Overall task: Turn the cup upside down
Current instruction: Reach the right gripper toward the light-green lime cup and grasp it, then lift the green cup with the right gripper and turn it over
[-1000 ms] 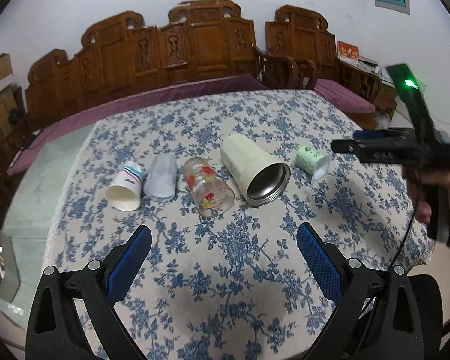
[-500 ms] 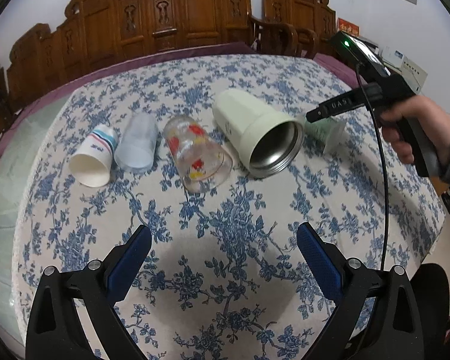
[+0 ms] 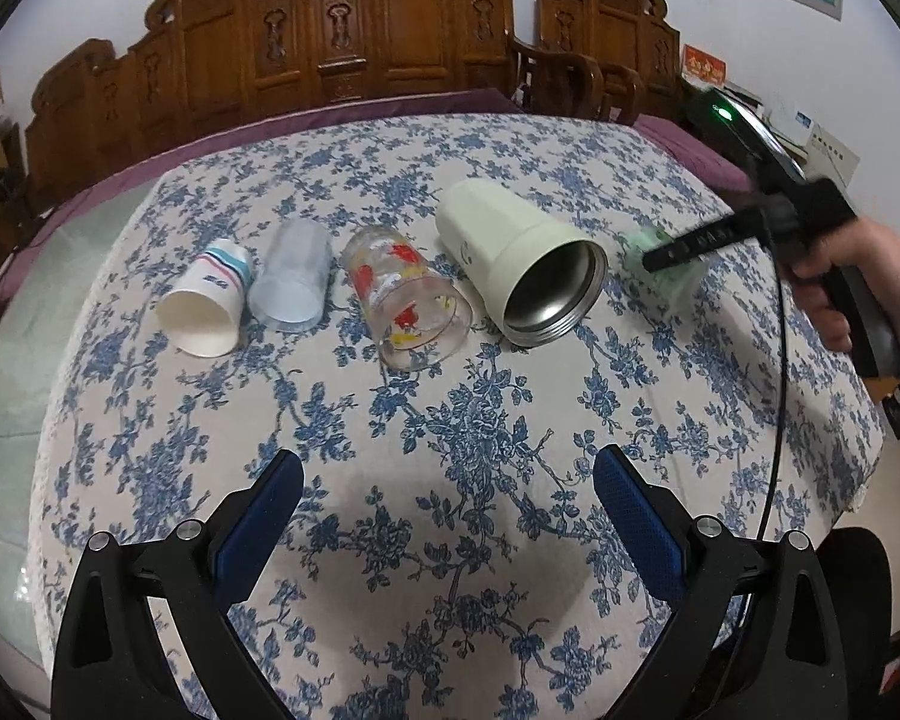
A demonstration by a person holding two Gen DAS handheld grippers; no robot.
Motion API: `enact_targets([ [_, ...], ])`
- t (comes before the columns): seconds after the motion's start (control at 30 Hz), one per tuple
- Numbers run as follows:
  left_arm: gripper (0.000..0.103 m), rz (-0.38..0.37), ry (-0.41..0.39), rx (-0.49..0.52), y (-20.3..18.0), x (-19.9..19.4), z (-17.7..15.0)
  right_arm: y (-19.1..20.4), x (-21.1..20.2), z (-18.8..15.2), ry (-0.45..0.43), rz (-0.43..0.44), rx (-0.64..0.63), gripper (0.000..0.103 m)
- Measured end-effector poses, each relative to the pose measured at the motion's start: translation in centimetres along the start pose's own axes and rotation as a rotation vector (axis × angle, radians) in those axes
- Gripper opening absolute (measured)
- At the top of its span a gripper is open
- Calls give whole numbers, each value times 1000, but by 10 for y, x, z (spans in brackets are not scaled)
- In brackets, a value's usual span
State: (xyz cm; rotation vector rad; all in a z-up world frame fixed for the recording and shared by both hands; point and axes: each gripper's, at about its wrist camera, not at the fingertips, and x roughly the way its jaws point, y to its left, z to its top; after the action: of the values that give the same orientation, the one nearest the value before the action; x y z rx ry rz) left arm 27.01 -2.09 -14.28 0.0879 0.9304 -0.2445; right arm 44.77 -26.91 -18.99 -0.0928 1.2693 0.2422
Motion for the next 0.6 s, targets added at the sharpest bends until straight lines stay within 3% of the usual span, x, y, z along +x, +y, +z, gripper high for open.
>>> enact_targets([
  [0.3, 93, 45, -41, -51, 15, -39, -18, 66, -37, -64, -44, 91, -89, 49],
  [0.6, 94, 87, -45, -85, 34, -59, -35, 135, -37, -112, -34, 164, -162, 49],
])
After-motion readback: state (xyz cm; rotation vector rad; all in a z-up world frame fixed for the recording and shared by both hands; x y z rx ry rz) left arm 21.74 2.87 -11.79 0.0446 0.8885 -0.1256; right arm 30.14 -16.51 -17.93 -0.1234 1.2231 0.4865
